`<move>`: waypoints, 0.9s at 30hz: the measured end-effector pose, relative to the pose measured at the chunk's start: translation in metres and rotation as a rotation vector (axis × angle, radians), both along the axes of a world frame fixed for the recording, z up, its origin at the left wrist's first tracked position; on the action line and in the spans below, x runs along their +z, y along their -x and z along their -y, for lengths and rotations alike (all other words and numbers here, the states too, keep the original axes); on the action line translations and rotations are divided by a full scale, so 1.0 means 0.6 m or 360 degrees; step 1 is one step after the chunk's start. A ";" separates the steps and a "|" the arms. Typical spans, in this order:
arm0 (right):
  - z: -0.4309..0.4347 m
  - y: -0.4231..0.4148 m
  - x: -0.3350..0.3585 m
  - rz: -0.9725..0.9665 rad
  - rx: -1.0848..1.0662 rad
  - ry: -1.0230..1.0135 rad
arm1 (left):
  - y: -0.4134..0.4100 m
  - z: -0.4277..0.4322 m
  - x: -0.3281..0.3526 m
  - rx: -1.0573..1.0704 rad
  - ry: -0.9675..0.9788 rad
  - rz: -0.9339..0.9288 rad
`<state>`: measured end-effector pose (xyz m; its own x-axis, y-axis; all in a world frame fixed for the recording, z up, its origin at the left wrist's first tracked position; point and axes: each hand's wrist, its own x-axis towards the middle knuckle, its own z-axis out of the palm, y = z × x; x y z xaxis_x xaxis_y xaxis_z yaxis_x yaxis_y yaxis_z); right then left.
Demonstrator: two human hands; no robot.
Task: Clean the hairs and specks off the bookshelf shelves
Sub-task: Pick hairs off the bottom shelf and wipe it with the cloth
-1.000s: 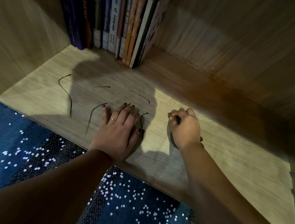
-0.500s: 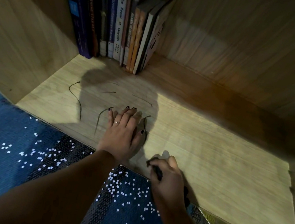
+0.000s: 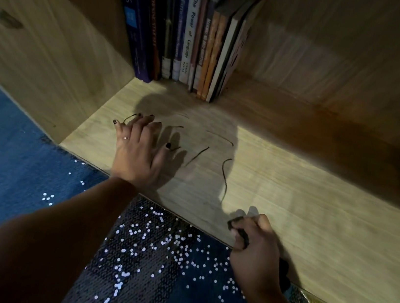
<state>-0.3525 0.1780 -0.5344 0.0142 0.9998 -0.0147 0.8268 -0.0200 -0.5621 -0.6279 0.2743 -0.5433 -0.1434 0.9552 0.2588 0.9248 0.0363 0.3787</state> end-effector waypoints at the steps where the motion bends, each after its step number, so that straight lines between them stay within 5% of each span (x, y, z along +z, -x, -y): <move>1: 0.000 -0.001 -0.003 0.0019 0.0001 -0.0018 | 0.004 -0.002 0.000 -0.0014 -0.0029 0.0019; 17: -0.061 0.033 -0.004 -0.0020 0.0209 -0.0236 | 0.012 -0.017 -0.022 -0.0063 -0.0206 -0.0030; 27: -0.188 0.064 -0.010 0.0110 0.0209 -0.0209 | 0.011 -0.023 -0.028 -0.0091 -0.0040 -0.0069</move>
